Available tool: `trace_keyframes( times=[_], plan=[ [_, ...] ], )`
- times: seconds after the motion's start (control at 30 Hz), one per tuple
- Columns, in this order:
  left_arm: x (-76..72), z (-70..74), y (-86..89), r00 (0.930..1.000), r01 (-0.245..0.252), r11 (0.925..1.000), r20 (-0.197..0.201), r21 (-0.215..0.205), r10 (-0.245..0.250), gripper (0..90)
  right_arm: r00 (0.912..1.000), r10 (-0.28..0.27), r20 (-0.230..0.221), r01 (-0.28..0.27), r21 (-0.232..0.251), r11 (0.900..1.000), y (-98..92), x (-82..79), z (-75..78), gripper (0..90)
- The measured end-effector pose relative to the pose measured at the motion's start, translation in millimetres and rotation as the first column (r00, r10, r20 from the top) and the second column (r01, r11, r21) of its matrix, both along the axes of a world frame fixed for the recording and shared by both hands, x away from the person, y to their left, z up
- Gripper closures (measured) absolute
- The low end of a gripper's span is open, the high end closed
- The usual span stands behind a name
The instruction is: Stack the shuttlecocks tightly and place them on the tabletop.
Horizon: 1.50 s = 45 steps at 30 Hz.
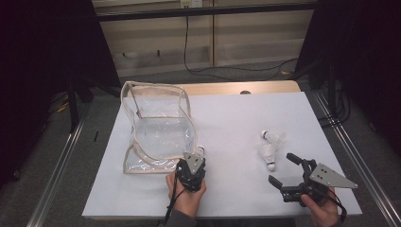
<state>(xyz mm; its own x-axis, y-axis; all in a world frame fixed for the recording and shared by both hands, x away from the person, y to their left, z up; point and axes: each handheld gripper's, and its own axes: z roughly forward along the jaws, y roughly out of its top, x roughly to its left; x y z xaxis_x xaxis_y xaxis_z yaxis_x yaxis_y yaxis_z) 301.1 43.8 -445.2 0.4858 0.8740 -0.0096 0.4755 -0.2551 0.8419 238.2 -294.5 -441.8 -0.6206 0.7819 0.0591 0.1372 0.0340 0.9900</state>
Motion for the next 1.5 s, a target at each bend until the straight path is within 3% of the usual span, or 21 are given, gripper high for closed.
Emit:
trace_keyframes(
  times=[0.17, 0.63, 1.0, 1.4, 1.5],
  plan=[
    [-8.1, 5.4, -6.9, 0.9979, 0.044, 0.9985, 0.047, 0.031, -0.046, 90.0, 1.0000, 0.002, 0.002, -0.002, 0.000, 1.000, 0.4, -0.2, 0.3, 0.4],
    [-8.5, 32.5, -33.8, 0.9891, 0.135, 0.9908, 0.059, 0.001, -0.135, 90.0, 1.0000, 0.003, 0.002, -0.003, 0.000, 1.000, 0.5, -0.5, 0.5, 0.4],
    [11.6, 48.2, -57.6, 0.9884, 0.140, 0.9902, 0.061, -0.006, -0.139, 90.0, 1.0000, 0.003, 0.007, -0.003, 0.000, 1.000, 0.1, -0.8, 1.0, 0.4],
    [29.1, 43.4, -67.6, 0.9928, 0.112, 0.9934, 0.044, -0.021, -0.111, 90.0, 1.0000, 0.006, 0.008, -0.006, 0.002, 1.000, -0.1, -0.5, 0.8, 0.4],
    [33.4, 41.9, -69.1, 0.9936, 0.103, 0.9947, 0.048, -0.005, -0.102, 90.0, 1.0000, 0.007, 0.007, -0.007, 0.002, 1.000, 0.2, -0.4, 0.7, 0.4]
  ],
)
